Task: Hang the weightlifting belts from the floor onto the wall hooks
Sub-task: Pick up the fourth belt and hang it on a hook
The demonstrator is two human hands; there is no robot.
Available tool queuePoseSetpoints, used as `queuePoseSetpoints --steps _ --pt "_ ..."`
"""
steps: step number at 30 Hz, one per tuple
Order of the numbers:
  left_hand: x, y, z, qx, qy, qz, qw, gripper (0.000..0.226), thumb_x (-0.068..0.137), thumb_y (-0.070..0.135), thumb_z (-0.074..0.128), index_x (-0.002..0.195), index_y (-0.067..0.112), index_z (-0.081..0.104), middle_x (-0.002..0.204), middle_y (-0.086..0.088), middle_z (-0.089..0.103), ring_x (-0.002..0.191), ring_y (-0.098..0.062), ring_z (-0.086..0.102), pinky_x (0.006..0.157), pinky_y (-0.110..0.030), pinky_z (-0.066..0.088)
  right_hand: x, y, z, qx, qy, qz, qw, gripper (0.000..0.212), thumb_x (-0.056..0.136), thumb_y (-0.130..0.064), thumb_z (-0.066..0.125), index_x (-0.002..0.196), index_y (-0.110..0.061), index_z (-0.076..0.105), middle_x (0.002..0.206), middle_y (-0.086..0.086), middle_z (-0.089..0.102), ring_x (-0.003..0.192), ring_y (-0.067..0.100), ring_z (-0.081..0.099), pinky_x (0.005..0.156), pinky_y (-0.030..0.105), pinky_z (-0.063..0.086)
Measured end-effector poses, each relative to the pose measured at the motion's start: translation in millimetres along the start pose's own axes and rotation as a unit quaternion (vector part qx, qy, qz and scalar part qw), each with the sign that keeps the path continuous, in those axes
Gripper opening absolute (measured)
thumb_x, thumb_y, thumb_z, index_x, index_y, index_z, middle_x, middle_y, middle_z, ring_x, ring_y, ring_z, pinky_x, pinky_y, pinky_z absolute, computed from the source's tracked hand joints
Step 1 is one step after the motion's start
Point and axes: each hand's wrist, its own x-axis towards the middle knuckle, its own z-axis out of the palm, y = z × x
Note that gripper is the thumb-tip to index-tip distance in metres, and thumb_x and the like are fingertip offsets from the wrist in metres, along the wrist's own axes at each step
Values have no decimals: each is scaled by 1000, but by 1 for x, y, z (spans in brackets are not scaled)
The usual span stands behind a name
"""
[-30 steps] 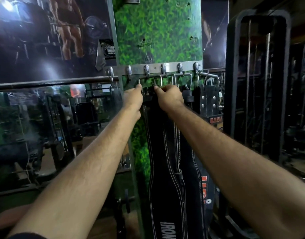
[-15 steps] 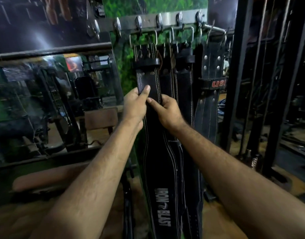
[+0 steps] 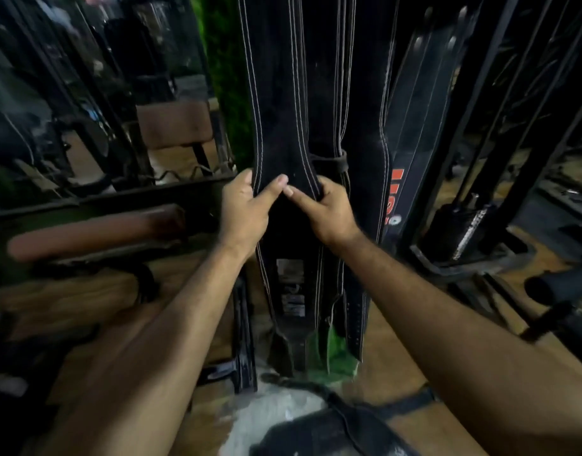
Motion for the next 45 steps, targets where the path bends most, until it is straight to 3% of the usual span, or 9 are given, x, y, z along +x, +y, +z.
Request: queuePoseSetpoints --steps 4,14,18,24,28,31,36,40,45 --pt "-17 -38 -11 -11 -6 -48 999 21 89 5 75 101 21 72 93 10 79 94 -8 74 84 -24 57 -24 46 1 21 -4 56 998 26 87 -3 76 113 -1 70 112 16 75 102 23 74 93 37 60" --pt "-149 -229 -25 38 -86 -264 960 19 84 -1 77 70 11 72 82 8 80 86 -8 75 82 -22 57 -153 241 -17 -48 -32 268 962 35 80 -6 83 114 0 73 114 12 76 106 21 74 99 42 58" --pt "-167 -271 -24 46 -81 -277 956 10 81 3 81 83 11 75 93 5 79 95 -11 75 89 -27 59 -176 284 -20 -52 -26 269 961 49 75 -24 87 117 -2 73 118 11 75 111 26 72 102 51 55" --pt "-184 -314 -24 94 -114 -313 938 20 79 6 84 66 12 71 78 9 78 83 -4 75 82 -22 55 -191 317 -29 -128 -69 304 942 73 60 -66 86 113 -17 76 111 -1 78 104 15 74 92 44 61" --pt "-230 -355 -23 108 -114 -347 925 27 78 2 84 68 27 77 72 15 76 77 -5 72 84 -31 58 -225 351 -35 -205 -114 360 903 65 65 -66 82 110 -18 79 105 -7 77 98 11 73 90 40 60" --pt "-260 -385 -19 119 -130 -372 911 18 85 3 78 70 12 75 64 15 74 68 1 68 74 -23 53 -265 394 -41 -191 -103 414 884 78 53 -86 75 93 -20 79 89 -1 80 87 21 77 80 52 61" --pt "-316 -417 -7 186 -97 -390 897 14 88 16 78 97 5 76 88 2 78 85 -8 73 77 -21 55 -313 401 -34 -233 -8 422 876 21 83 -40 79 92 -21 74 91 2 78 83 14 69 73 32 53" --pt "-370 -423 9 243 1 -474 846 29 93 15 72 115 -4 70 103 -7 71 100 -22 66 82 -23 45 -367 413 -41 -206 110 499 835 24 85 -29 75 106 -17 72 105 7 76 96 20 68 84 39 55" --pt "-415 -444 37 202 -143 -539 806 6 96 14 67 99 11 71 96 -9 72 98 -28 67 85 -36 50 -426 433 -70 -97 181 594 778 6 90 -17 71 87 -12 70 86 11 72 79 26 66 75 45 56"
